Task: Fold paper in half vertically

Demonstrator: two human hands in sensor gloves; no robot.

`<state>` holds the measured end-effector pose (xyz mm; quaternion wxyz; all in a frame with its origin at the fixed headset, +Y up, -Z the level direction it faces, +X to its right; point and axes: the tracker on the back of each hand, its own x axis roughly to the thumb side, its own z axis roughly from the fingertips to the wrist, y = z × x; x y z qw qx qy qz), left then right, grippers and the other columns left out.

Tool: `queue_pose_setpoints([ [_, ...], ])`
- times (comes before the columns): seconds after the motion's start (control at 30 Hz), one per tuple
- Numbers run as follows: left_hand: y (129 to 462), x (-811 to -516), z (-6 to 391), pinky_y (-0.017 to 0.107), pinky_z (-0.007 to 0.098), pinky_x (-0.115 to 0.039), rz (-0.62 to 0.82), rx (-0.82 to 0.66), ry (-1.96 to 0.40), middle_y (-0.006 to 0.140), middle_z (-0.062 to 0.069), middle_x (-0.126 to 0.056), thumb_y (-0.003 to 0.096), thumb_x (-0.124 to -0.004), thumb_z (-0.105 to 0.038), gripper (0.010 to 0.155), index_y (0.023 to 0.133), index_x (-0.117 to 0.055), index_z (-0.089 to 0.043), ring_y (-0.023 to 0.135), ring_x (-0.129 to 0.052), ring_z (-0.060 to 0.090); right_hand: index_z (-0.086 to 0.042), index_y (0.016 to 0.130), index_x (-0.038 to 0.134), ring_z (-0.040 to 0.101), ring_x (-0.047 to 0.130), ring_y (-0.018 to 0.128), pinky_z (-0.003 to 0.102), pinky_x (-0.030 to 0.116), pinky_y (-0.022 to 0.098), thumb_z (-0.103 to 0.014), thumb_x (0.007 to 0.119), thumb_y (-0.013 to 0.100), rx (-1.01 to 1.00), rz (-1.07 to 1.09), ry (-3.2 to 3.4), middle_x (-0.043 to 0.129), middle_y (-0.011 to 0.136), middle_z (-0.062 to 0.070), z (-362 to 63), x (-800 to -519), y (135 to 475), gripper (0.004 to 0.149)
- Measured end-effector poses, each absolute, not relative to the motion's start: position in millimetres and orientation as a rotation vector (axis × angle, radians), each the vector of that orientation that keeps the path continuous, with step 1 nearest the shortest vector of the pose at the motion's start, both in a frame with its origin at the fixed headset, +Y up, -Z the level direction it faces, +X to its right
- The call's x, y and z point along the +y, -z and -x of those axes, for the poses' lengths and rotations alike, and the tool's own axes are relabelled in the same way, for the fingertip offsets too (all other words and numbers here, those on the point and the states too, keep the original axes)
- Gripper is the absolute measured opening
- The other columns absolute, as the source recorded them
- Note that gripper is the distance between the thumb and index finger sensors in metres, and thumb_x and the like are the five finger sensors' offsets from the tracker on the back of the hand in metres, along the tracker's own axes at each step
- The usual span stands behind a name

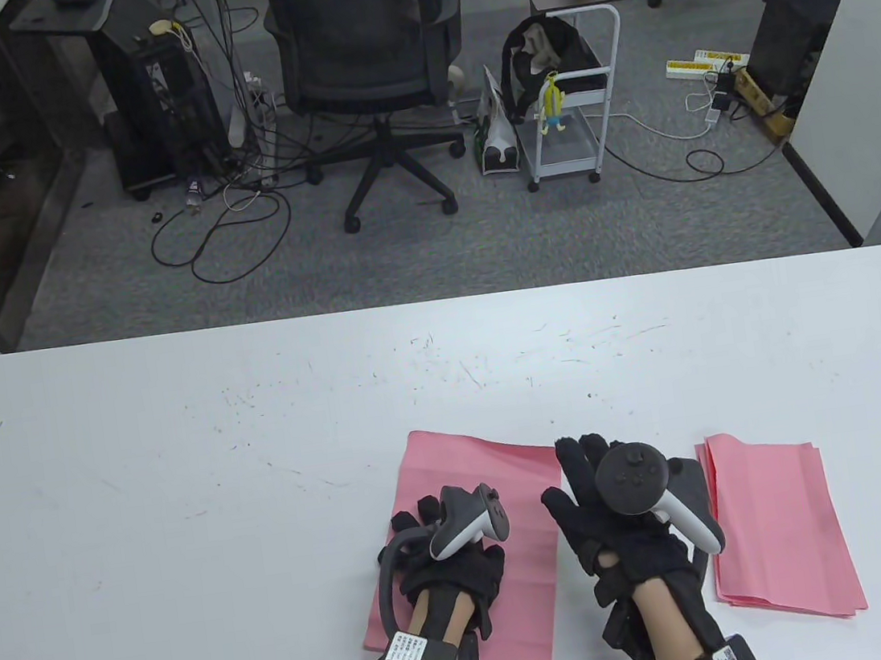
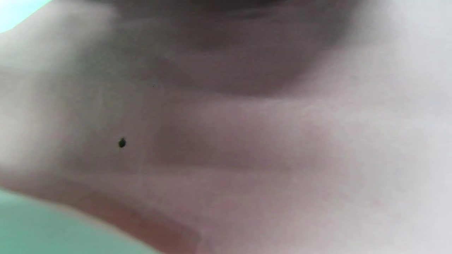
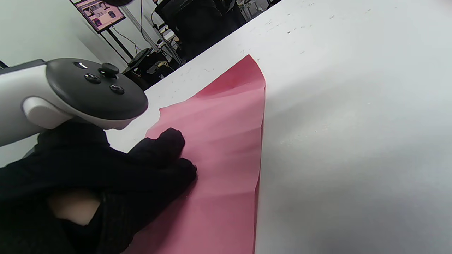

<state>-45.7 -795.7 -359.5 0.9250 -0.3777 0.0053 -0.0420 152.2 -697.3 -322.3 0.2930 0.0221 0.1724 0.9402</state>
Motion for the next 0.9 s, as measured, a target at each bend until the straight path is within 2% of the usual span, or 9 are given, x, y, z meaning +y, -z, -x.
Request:
queue_pose_setpoints([
  [0.17,362.4,-797.9,45.4,0.075,0.078,-0.025,0.77,-0.05,0.023,0.118,0.019,0.01,0.0555,-0.043,-0.061,0.08,0.112,0.004,-0.029,0.106,0.0,0.058,-0.03,0.109,0.031,0.044,0.017,0.105,0.064,0.028,0.075,-0.052,0.064,0.051,0.468,-0.056,-2.506,0.022,0.117,0.008,-151.2,-697.7,322.3,0.07],
  [0.4,369.6,-798.7,43.2,0.078,0.071,-0.013,0.785,-0.111,-0.024,0.118,0.011,0.013,0.0575,-0.048,-0.054,0.077,0.112,0.003,-0.034,0.108,0.008,0.049,-0.03,0.109,0.032,0.045,0.017,0.105,0.064,0.028,0.075,-0.052,0.064,0.051,0.479,-0.052,-2.506,0.022,0.117,0.008,-150.9,-698.3,322.3,0.07],
  [0.9,378.5,-798.0,36.5,0.083,0.065,-0.009,0.843,-0.276,0.027,0.118,-0.002,0.015,0.0565,-0.059,-0.029,0.081,0.109,0.001,-0.043,0.11,0.012,0.036,-0.03,0.109,0.032,0.045,0.017,0.105,0.064,0.027,0.075,-0.052,0.064,0.051,0.509,-0.044,-2.505,0.021,0.117,0.008,-150.0,-700.9,323.7,0.07],
])
